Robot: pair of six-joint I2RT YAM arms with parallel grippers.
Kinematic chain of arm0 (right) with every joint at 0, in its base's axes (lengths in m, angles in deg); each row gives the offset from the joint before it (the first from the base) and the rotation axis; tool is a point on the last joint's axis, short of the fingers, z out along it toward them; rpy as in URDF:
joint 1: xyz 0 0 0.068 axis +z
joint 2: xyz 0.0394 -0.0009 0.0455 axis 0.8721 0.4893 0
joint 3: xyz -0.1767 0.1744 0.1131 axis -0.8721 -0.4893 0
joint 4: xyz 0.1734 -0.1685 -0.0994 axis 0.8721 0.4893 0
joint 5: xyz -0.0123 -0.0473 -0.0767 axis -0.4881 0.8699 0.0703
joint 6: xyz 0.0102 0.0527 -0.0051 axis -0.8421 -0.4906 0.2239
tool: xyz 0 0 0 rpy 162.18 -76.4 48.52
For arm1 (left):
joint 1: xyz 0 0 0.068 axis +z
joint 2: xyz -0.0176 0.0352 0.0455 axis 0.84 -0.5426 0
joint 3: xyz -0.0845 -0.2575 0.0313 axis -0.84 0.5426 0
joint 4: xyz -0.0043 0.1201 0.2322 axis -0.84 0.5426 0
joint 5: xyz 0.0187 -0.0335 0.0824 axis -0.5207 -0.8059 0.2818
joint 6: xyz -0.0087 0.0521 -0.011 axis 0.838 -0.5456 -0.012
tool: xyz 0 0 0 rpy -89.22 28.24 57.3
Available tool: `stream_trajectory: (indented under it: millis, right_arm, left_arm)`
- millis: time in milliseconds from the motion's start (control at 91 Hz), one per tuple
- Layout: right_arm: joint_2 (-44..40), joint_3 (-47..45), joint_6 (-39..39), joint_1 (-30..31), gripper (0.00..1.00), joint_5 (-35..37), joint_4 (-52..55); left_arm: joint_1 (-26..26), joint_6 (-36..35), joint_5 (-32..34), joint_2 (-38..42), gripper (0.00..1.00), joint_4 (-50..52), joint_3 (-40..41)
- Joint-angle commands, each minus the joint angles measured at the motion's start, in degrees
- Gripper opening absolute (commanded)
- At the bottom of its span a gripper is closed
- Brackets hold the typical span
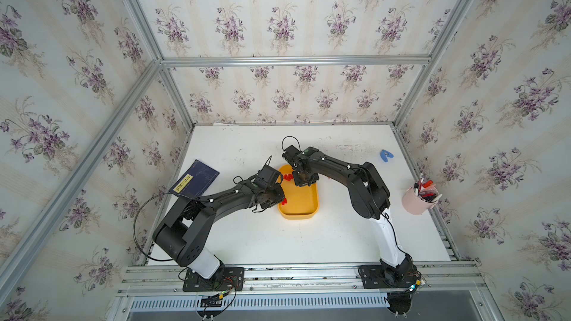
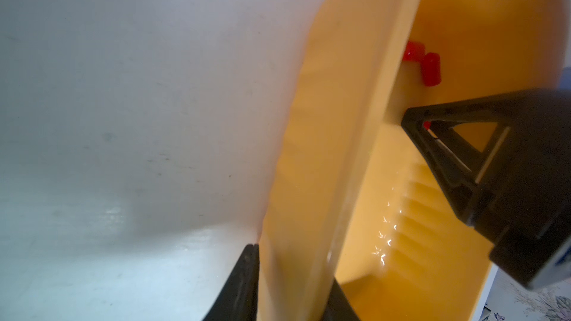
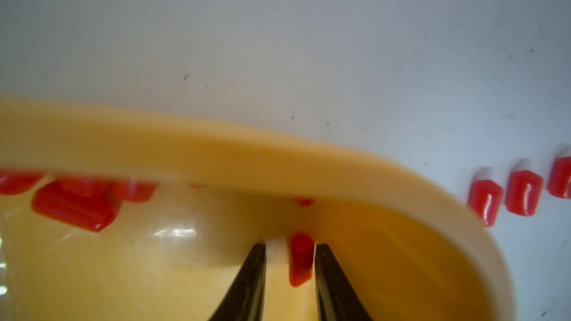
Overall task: Take the screw protection sleeves out of the storage box
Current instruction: Pick up the screw protection sleeve from the storage box.
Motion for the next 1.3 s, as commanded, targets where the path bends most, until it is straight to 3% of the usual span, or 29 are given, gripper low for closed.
stream_trajectory:
  millis: [0, 539, 1044, 1286]
  right_arm:
    - [0.66, -0.15, 0.55, -0.11, 0.28, 3.01, 2.47]
    - [-0.02, -1.27, 0.79, -0.12, 0.14, 1.97, 0.34]
    - [-21.03, -8.68, 4.26, -0.39, 0.14, -7.59, -7.48]
    - [-27.25, -13.66, 6.80, -5.43, 0.14, -9.67, -8.34]
  left_arm:
    - [0.14, -0.41, 1.47, 0.02, 0.29, 1.99, 0.02]
    - [0.12, -0.81, 1.99, 0.51, 0.30, 2.88, -0.27]
    - [0.11, -1.53, 2.35, -0.36, 0.30, 4.48, -2.16]
    - [0.10, -1.49, 2.64, -0.03, 0.32, 5.24, -2.52]
